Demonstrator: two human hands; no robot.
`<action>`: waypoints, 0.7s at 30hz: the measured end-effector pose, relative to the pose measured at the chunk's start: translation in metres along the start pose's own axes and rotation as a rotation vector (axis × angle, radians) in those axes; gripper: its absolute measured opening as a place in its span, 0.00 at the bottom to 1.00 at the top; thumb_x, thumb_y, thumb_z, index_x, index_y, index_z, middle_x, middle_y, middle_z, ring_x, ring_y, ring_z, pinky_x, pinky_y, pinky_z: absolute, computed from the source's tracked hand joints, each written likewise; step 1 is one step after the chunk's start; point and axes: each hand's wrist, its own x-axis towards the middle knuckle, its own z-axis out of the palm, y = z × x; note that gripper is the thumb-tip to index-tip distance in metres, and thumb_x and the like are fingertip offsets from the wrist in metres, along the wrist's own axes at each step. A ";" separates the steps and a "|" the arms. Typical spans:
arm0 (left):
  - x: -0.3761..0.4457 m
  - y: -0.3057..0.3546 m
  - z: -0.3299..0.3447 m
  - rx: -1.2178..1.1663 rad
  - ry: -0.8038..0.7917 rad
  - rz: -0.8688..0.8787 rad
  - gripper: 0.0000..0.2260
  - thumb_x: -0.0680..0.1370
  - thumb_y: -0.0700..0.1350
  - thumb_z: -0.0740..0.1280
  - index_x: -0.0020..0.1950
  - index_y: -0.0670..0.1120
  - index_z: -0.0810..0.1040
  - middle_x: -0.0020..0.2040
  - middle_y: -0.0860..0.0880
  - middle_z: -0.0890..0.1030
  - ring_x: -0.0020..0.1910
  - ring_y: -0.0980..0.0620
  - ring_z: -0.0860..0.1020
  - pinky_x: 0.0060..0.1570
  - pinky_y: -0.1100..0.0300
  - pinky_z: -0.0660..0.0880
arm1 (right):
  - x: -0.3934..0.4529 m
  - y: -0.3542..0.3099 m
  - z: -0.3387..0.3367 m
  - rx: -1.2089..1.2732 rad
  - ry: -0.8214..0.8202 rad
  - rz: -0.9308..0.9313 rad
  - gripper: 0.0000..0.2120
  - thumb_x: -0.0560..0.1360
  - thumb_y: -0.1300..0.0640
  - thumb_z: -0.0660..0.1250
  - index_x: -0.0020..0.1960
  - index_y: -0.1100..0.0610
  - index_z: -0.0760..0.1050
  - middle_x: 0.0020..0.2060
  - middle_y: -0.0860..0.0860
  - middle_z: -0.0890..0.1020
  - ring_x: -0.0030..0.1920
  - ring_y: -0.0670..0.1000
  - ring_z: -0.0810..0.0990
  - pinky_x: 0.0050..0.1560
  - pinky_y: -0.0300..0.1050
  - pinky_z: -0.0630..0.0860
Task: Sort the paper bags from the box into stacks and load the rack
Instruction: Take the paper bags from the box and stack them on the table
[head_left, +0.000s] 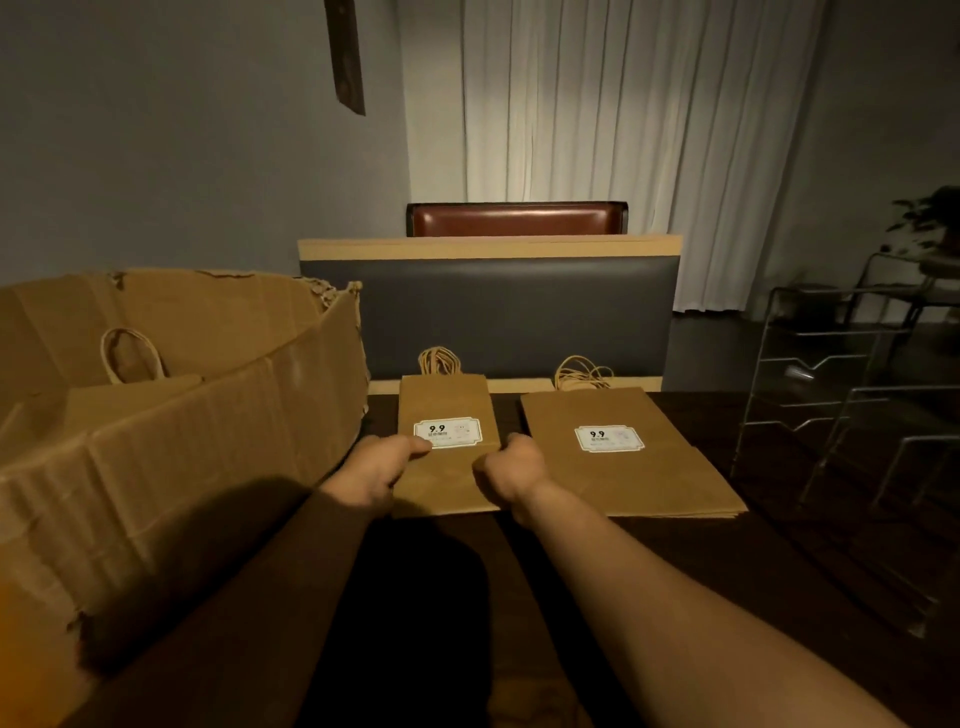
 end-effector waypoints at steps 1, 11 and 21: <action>-0.001 0.003 0.001 -0.065 -0.019 -0.040 0.10 0.77 0.35 0.68 0.58 0.36 0.78 0.39 0.40 0.84 0.33 0.43 0.83 0.27 0.55 0.80 | -0.001 0.002 -0.002 0.053 -0.011 0.011 0.15 0.74 0.63 0.67 0.60 0.57 0.72 0.57 0.55 0.81 0.56 0.57 0.80 0.61 0.53 0.78; -0.043 -0.015 0.017 -0.113 -0.214 0.297 0.23 0.71 0.33 0.75 0.63 0.43 0.74 0.56 0.42 0.83 0.51 0.46 0.83 0.51 0.51 0.79 | -0.040 0.012 -0.045 0.497 -0.172 0.018 0.30 0.70 0.73 0.67 0.69 0.62 0.63 0.51 0.58 0.83 0.51 0.59 0.84 0.56 0.59 0.80; -0.089 -0.055 0.020 0.041 -0.194 0.638 0.33 0.69 0.50 0.78 0.69 0.49 0.68 0.59 0.52 0.82 0.58 0.56 0.80 0.59 0.58 0.76 | -0.087 0.027 -0.052 0.351 -0.132 -0.230 0.25 0.67 0.74 0.65 0.61 0.58 0.75 0.46 0.52 0.85 0.47 0.52 0.83 0.39 0.37 0.77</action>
